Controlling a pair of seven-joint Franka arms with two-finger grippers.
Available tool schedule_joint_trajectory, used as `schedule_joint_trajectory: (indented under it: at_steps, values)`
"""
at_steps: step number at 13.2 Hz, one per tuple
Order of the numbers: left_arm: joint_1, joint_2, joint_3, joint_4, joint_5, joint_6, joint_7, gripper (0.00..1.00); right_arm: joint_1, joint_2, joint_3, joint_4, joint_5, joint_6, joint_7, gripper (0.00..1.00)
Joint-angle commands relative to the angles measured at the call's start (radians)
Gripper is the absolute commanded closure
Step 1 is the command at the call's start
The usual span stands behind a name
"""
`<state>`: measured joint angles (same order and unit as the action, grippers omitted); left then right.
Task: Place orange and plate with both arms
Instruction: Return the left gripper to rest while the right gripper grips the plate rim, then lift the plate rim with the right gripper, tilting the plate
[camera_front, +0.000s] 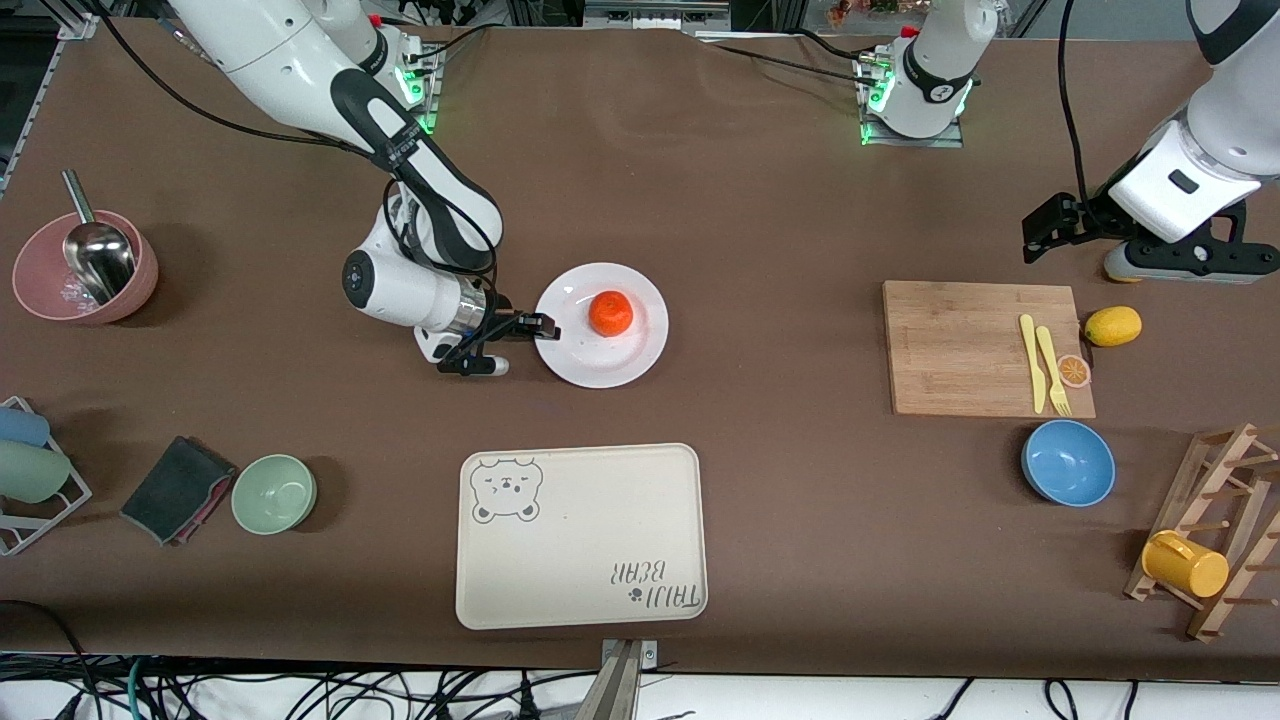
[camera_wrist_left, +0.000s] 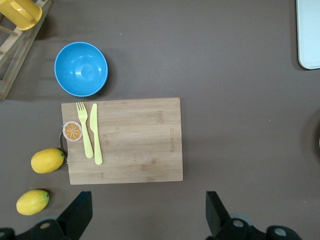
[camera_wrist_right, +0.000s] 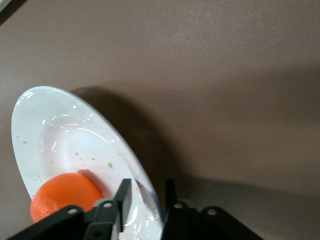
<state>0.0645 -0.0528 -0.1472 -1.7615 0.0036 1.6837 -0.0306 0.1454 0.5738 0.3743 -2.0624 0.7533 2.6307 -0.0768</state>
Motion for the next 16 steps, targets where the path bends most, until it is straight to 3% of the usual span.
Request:
schedule_joint_trajectory:
  at_steps: [1,2,11,16]
  values:
    - [0.009,0.004,-0.005,0.019,-0.019,-0.013,0.018,0.00,-0.003,0.017,0.003,0.025,0.021,0.009,-0.020,0.95]
    - [0.009,0.004,-0.005,0.019,-0.019,-0.013,0.018,0.00,-0.004,0.017,0.003,0.027,0.021,0.009,-0.020,1.00]
    - [0.011,0.005,-0.005,0.019,-0.019,-0.013,0.023,0.00,-0.010,0.015,-0.002,0.041,0.018,0.011,-0.023,1.00]
    - [0.011,0.005,-0.003,0.019,-0.019,-0.013,0.023,0.00,-0.032,0.012,-0.002,0.041,0.020,0.012,-0.121,1.00]
